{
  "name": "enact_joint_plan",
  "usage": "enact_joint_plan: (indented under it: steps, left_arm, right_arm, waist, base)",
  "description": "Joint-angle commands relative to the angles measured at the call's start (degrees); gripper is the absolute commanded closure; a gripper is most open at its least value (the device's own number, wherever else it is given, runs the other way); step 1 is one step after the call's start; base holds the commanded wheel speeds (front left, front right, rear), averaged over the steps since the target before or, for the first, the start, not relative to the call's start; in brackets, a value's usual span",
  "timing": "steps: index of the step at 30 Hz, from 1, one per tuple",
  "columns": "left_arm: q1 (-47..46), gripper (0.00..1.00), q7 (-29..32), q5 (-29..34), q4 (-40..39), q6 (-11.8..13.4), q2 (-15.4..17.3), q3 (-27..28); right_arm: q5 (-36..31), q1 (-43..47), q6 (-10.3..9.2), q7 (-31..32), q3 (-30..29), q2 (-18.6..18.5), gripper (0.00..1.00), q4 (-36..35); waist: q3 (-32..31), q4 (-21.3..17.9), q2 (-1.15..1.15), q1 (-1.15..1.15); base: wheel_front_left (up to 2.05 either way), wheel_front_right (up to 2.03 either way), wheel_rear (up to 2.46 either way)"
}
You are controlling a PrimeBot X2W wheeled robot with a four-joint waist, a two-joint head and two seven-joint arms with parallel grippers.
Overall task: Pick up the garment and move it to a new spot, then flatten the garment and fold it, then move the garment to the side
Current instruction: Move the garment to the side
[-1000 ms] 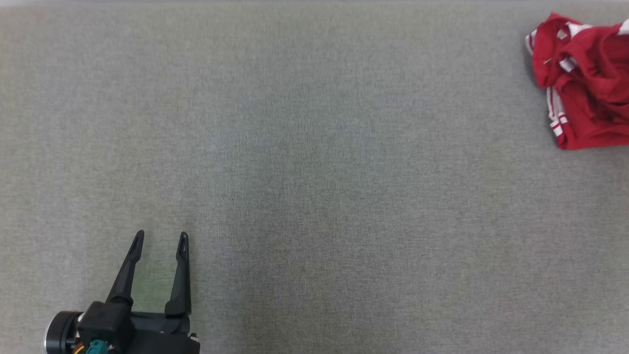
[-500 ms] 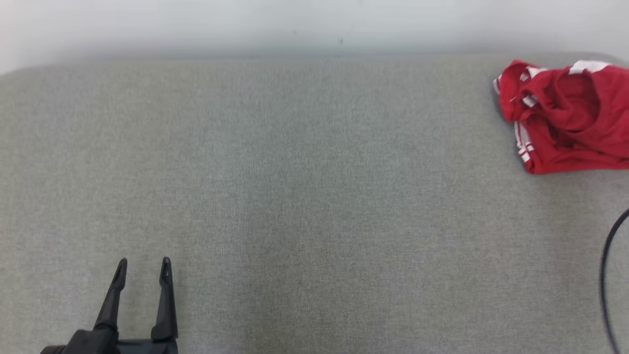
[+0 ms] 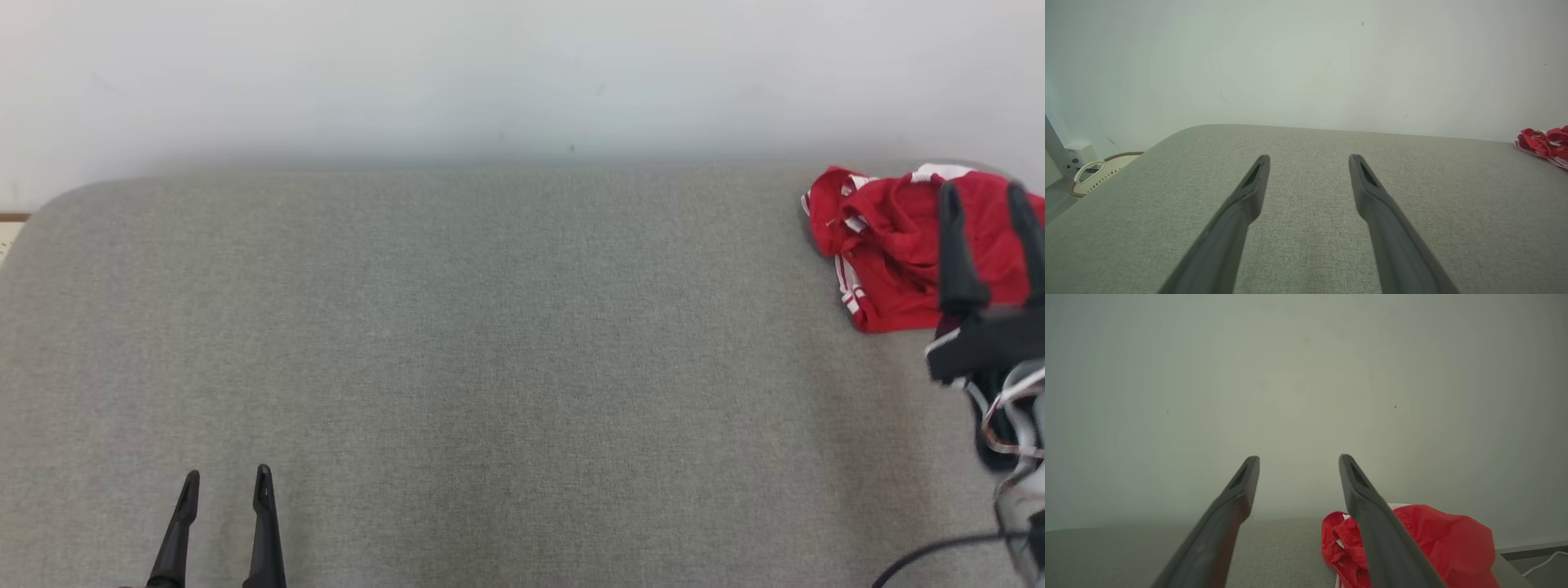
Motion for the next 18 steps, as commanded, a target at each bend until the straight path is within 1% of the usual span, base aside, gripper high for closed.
enact_joint_plan:
  steps: [1, 6, 9, 10, 12, 18]
  left_arm:
    - [0.9, 0.0, -0.3, 0.0, -0.1, 0.1, 0.1, 0.0]
    - [2.0, 0.0, -0.3, 0.1, 0.3, -0.1, -0.1, -0.2]
    - [2.5, 0.0, -0.3, 0.1, 0.5, -0.2, -0.2, -0.1]
    - [2.5, 0.0, -0.3, 0.1, 0.5, -0.2, -0.2, -0.1]
    - [2.5, 0.0, -0.3, 0.2, 0.4, -0.3, -0.2, 0.1]
    - [3.6, 0.0, -0.3, 0.6, 0.4, -0.5, -0.3, -0.1]
  right_arm:
    - [-1.7, 2.3, 0.01, 0.0, -1.4, 1.1, 0.0, -1.8]
    - [-7.4, 11.6, 0.01, 0.0, -7.1, 7.0, 0.0, -9.0]
    - [-11.7, 16.4, 0.01, 0.0, -8.0, 9.6, 0.0, -12.5]
    - [-11.7, 16.4, 0.01, 0.0, -8.0, 9.6, 0.0, -12.5]
    - [-13.4, 19.2, 0.01, 0.0, -8.7, 11.7, 0.0, -14.5]
    - [-17.6, 26.4, 0.01, 0.0, -9.3, 16.4, 0.0, -19.5]
  waist:
    - [-1.4, 0.9, 0.0, 0.01]
    - [-3.0, 1.8, 0.0, 0.01]
    - [-4.2, 2.3, 0.0, 0.01]
    - [-4.2, 2.3, 0.0, 0.01]
    - [-4.7, 2.5, 0.0, 0.01]
    - [-5.8, 3.2, 0.0, 0.01]
  base:
    - [0.0, 0.0, 0.0]
    - [0.0, 0.0, 0.0]
    - [0.0, 0.0, 0.0]
    - [0.0, 0.0, 0.0]
    - [0.0, 0.0, 0.0]
    - [0.0, 0.0, 0.0]
